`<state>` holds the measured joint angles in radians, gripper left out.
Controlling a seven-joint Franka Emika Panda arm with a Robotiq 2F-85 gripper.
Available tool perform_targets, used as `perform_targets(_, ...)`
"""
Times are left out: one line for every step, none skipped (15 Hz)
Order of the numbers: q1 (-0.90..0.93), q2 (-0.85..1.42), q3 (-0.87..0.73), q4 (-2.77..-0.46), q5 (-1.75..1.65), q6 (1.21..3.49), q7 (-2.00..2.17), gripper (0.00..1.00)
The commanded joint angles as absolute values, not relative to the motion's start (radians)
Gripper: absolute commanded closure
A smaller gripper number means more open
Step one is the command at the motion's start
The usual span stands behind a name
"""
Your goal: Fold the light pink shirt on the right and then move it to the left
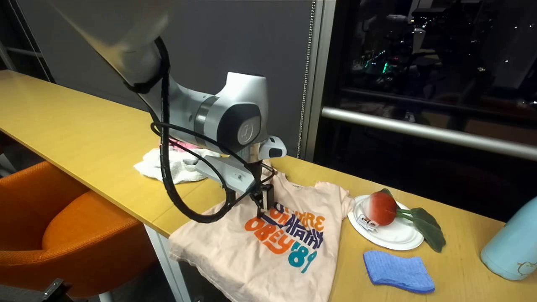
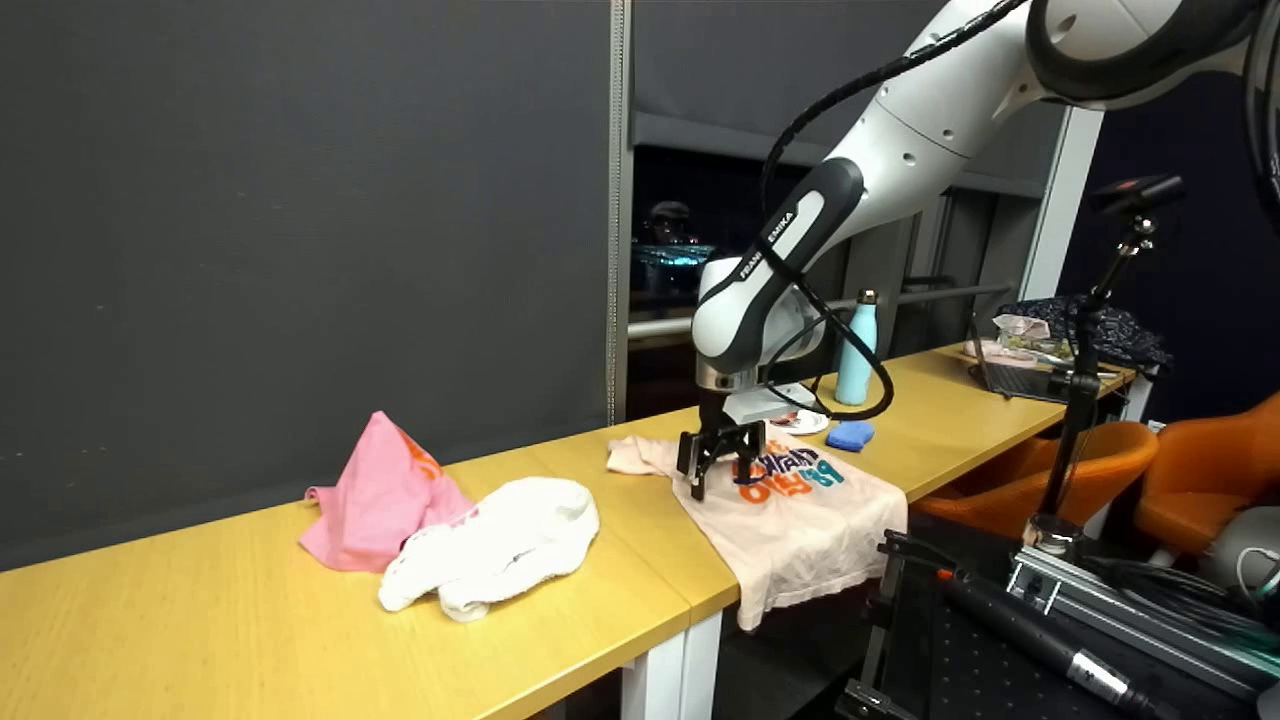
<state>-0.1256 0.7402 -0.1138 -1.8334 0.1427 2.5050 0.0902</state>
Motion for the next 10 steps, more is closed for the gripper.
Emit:
perform_targets(-0.11, 0.768, -0.129, -1.796, 0.115, 2.512, 0.128, 0.26)
perform_targets(-0.109, 0.768, -0.13, -1.796, 0.115, 2.514, 0.13, 0.35)
perform_targets(-0.108, 0.77, -0.13, -1.791, 0.115, 2.513, 0.13, 0.42)
perform_targets(-0.109, 0.768, -0.129, -1.789, 0.116, 2.513, 0.131, 0.51)
perform_targets(-0.11, 0.769, -0.129, -1.784, 0.117, 2.514, 0.133, 0.58)
perform_targets(-0.11, 0.768, -0.129, -1.782, 0.118, 2.512, 0.134, 0.64)
perform_targets(-0.111, 0.765, -0.128, -1.781, 0.119, 2.511, 0.136, 0.73)
perform_targets(-0.108, 0.76, -0.129, -1.778, 0.119, 2.507, 0.14, 0.8)
perform_targets(-0.105, 0.759, -0.13, -1.773, 0.116, 2.505, 0.144, 0.88)
perform_targets(-0.102, 0.757, -0.131, -1.768, 0.115, 2.5, 0.148, 0.95)
